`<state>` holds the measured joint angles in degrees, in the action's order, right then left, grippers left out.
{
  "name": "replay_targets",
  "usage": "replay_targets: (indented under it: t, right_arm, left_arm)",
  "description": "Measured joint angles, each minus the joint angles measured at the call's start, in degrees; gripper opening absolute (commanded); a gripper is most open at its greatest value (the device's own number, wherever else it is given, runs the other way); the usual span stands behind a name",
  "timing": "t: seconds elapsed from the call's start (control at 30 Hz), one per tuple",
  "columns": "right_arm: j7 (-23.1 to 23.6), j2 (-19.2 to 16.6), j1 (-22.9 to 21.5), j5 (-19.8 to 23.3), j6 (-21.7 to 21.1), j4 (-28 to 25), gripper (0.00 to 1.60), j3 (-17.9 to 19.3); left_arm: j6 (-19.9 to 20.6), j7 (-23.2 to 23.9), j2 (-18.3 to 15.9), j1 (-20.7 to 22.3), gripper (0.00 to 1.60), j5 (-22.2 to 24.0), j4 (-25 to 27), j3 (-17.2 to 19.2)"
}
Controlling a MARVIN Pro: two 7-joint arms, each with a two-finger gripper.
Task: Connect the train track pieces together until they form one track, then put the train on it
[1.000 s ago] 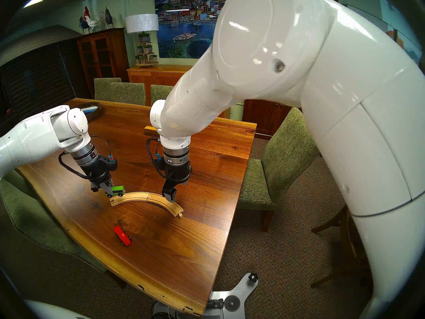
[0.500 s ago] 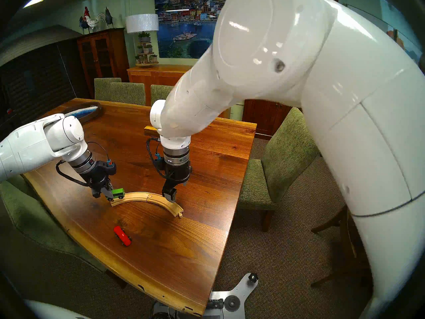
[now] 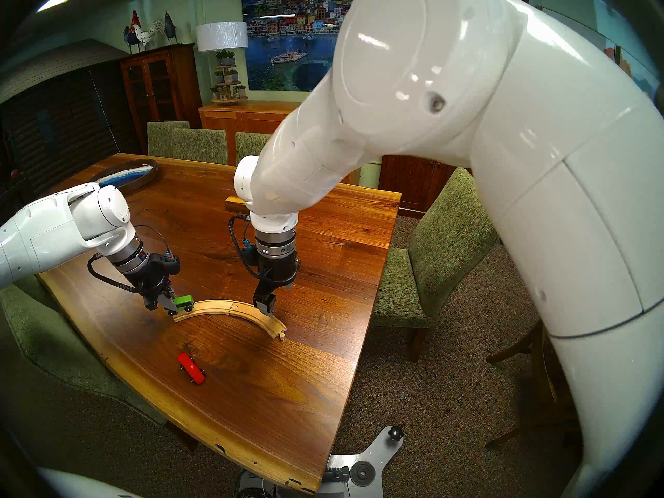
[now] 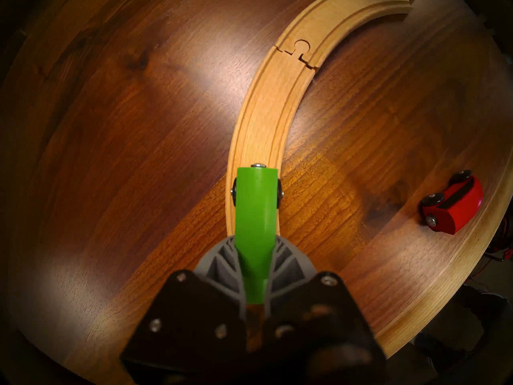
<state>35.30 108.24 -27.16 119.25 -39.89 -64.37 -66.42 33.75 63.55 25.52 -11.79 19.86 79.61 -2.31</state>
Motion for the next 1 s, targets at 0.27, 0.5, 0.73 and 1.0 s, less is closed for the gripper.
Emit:
replay_targets:
  t: [0.27, 0.5, 0.73, 1.0]
  right_arm:
    - [0.0, 0.0, 0.0, 0.0, 0.0, 0.0, 1.60, 0.0]
    - [0.0, 0.0, 0.0, 0.0, 0.0, 0.0, 1.60, 0.0]
    - [0.0, 0.0, 0.0, 0.0, 0.0, 0.0, 1.60, 0.0]
    - [0.0, 0.0, 0.0, 0.0, 0.0, 0.0, 1.60, 0.0]
  left_arm:
    - [-0.6, 0.2, 0.9, -0.3, 0.00, 0.4, -1.0, -0.1]
    - [-0.8, 0.4, 1.6, -0.6, 0.00, 0.5, -1.6, -0.2]
    - [-0.9, 0.6, 1.9, -0.8, 0.00, 0.5, -1.6, -0.2]
    - [-0.9, 0.6, 2.1, -0.9, 0.00, 0.5, -1.6, -0.2]
